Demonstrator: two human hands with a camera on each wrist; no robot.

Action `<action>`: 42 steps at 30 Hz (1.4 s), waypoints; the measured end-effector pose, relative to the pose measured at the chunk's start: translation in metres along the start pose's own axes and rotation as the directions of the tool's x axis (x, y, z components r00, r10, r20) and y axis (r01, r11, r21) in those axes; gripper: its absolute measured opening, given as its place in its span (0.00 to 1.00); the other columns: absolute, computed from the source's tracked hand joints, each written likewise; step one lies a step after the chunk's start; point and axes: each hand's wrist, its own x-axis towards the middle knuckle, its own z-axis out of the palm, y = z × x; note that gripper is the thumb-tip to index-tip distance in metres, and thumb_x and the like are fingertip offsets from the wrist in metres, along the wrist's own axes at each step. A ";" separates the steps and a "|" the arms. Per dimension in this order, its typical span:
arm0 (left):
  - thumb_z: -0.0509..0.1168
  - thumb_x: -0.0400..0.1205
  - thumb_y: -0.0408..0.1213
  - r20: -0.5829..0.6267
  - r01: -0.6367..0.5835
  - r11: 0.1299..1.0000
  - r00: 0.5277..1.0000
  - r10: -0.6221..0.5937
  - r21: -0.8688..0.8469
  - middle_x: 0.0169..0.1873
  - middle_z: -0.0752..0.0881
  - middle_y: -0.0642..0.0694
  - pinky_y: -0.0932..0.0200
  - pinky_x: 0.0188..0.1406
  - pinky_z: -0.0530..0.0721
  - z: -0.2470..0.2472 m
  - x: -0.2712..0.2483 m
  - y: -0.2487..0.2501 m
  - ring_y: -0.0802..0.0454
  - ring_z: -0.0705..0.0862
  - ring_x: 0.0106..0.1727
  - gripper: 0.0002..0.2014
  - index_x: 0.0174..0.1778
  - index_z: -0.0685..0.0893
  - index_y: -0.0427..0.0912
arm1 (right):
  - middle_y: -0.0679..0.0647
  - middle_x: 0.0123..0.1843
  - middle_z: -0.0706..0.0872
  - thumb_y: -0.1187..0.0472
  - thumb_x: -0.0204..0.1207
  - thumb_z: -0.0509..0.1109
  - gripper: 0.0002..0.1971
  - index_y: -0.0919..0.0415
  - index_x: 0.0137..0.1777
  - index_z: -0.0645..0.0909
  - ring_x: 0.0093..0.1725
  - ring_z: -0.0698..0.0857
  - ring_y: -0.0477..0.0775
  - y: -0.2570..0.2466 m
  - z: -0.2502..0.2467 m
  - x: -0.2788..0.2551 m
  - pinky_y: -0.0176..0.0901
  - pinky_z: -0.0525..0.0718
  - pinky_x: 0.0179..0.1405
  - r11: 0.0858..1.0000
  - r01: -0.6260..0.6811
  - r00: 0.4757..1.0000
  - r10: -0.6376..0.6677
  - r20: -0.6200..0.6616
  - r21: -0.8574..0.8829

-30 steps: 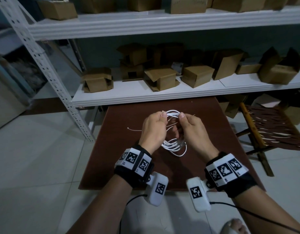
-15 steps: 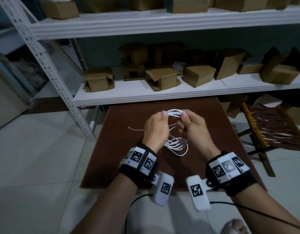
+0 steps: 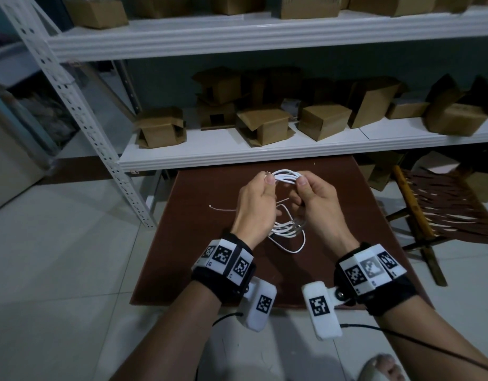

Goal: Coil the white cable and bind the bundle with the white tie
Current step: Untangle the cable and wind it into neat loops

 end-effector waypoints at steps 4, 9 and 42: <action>0.48 0.92 0.55 0.004 0.001 1.000 1.000 -0.001 0.006 0.34 0.80 0.44 0.33 0.36 0.83 0.003 0.001 -0.005 0.44 0.79 0.32 0.17 0.43 0.69 0.50 | 0.45 0.29 0.73 0.64 0.95 0.57 0.16 0.59 0.49 0.84 0.29 0.69 0.43 0.001 0.000 -0.001 0.31 0.68 0.25 1.000 0.005 1.000 -0.005 0.011 0.000; 0.50 0.94 0.56 0.066 0.204 0.959 0.979 -0.195 -0.199 0.30 0.74 0.49 0.53 0.26 0.74 0.004 0.005 -0.001 0.54 0.71 0.26 0.15 0.47 0.73 0.53 | 0.43 0.29 0.76 0.64 0.95 0.57 0.15 0.62 0.53 0.85 0.30 0.71 0.42 0.004 -0.002 0.000 0.31 0.69 0.26 0.999 0.030 0.999 -0.030 0.011 -0.023; 0.52 0.96 0.52 0.050 0.343 0.658 0.906 -0.421 -0.671 0.19 0.63 0.54 0.66 0.13 0.53 -0.003 0.007 0.014 0.59 0.57 0.17 0.25 0.32 0.69 0.48 | 0.68 0.49 0.92 0.49 0.96 0.54 0.26 0.69 0.58 0.87 0.42 0.87 0.52 0.004 0.004 0.000 0.44 0.84 0.45 0.985 -0.114 0.992 0.106 -0.064 -0.131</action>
